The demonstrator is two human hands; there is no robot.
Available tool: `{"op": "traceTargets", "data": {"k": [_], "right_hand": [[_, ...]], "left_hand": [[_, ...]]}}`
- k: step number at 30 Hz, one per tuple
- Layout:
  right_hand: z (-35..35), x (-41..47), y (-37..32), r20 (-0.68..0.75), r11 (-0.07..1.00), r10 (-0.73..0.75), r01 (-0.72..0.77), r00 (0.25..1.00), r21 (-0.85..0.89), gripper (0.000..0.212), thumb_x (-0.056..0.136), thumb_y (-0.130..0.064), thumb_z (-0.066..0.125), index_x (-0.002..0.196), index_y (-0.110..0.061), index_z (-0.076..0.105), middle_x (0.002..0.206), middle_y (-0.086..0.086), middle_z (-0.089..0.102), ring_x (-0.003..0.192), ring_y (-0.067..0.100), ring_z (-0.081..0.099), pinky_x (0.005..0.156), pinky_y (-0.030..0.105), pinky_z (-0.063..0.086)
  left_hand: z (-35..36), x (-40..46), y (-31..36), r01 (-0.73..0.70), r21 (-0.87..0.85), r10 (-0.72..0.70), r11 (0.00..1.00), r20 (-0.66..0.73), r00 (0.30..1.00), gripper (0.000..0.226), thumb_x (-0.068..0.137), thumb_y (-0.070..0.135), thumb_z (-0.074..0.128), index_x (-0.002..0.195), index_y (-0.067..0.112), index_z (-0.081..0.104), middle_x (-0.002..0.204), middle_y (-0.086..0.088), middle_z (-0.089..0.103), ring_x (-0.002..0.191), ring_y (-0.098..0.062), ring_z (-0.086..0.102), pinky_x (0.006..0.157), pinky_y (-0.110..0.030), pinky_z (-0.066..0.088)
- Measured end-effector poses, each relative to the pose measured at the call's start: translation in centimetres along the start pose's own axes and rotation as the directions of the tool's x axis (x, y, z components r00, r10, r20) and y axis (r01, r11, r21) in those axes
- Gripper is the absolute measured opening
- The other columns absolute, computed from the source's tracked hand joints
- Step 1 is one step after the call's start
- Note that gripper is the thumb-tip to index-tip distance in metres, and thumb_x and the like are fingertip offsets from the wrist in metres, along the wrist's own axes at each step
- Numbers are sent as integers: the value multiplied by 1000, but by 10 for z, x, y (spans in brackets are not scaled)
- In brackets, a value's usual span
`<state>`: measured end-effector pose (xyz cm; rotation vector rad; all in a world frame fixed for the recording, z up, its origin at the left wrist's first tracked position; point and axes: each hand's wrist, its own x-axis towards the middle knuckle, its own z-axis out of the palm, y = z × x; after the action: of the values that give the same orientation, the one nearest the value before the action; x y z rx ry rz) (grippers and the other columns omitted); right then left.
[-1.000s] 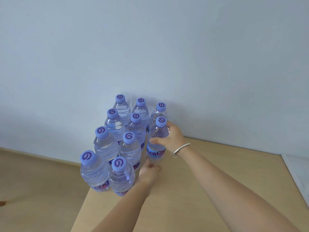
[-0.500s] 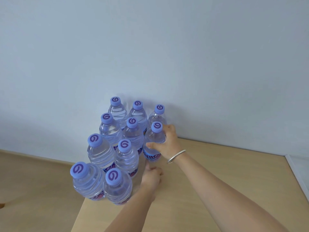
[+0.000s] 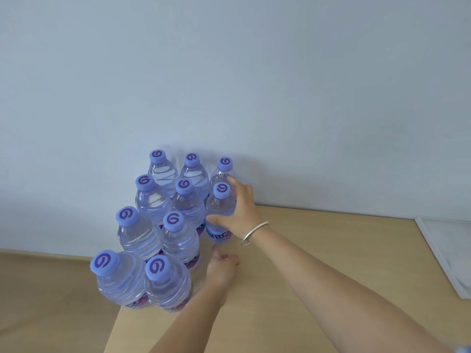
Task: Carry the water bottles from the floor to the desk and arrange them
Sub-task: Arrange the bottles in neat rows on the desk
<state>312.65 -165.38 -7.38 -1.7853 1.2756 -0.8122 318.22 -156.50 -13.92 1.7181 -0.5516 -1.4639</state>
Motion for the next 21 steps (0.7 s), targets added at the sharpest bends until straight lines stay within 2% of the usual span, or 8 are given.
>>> {"op": "traceTargets", "data": {"k": [3, 6, 9, 11, 14, 17, 19, 21], "right_hand": [[-11, -14, -9, -72, 997, -17, 23, 997, 78, 96, 64, -24, 83, 140, -22, 25, 119, -5, 27, 118, 10, 37, 100, 21, 34], [-35, -42, -16, -145, 992, 10, 8, 989, 127, 81, 74, -21, 76, 139, -21, 28, 122, -6, 32, 112, 6, 40, 89, 7, 29], [-73, -81, -19, -303, 987, 48, 1, 952, 158, 73, 78, -13, 71, 138, -17, 30, 121, -1, 41, 115, 12, 45, 90, 6, 29], [-107, -112, -19, -432, 988, 75, -10, 899, 151, 70, 79, -11, 70, 137, -17, 32, 121, 0, 45, 115, 11, 46, 93, 11, 30], [-157, -168, -11, -624, 998, 63, -53, 779, 35, 63, 80, -10, 69, 134, -16, 38, 120, -3, 45, 114, 5, 45, 95, 7, 30], [-199, -223, 6, -828, 966, -51, -182, 559, -182, 56, 77, -5, 69, 128, -4, 45, 117, -2, 41, 109, 8, 42, 96, 10, 27], [-217, -254, 24, -907, 926, -12, -337, 421, -168, 57, 75, -6, 68, 126, -4, 45, 119, 3, 42, 114, 14, 37, 98, 18, 25], [-227, -276, 43, -934, 854, 115, -513, 338, -81, 61, 72, -5, 70, 127, -4, 43, 124, 15, 42, 120, 23, 32, 102, 30, 25]], "left_hand": [[8, -9, -4, 34, 42, -35, 999, 23, 999, 67, 85, 4, 51, 146, 15, 25, 90, -6, 52, 69, -15, 44, 64, -26, 38], [17, -18, -6, 31, 158, -45, 987, 84, 995, 61, 86, 9, 52, 144, 11, 30, 120, -16, 56, 99, -29, 55, 87, -33, 42], [31, -27, -4, -37, 281, -6, 959, 151, 989, 54, 87, 12, 53, 139, 8, 39, 128, -11, 53, 116, -28, 50, 101, -34, 40], [45, -36, -1, -94, 339, 24, 936, 205, 979, 51, 88, 9, 55, 137, 5, 43, 119, -7, 54, 109, -24, 52, 95, -30, 40], [69, -51, -1, -180, 430, 56, 885, 284, 957, 49, 88, 8, 56, 135, 2, 46, 116, -6, 54, 109, -22, 52, 90, -25, 37], [92, -66, -6, -251, 506, 51, 825, 376, 925, 45, 88, 9, 56, 129, -7, 46, 131, -21, 53, 120, -31, 50, 96, -33, 39], [107, -74, -12, -286, 535, 36, 795, 429, 903, 45, 87, 9, 56, 128, -7, 47, 130, -23, 52, 121, -34, 48, 98, -36, 39], [121, -82, -16, -319, 543, 25, 777, 480, 877, 45, 87, 10, 57, 130, 0, 49, 125, -14, 56, 116, -26, 52, 93, -28, 38]]}}
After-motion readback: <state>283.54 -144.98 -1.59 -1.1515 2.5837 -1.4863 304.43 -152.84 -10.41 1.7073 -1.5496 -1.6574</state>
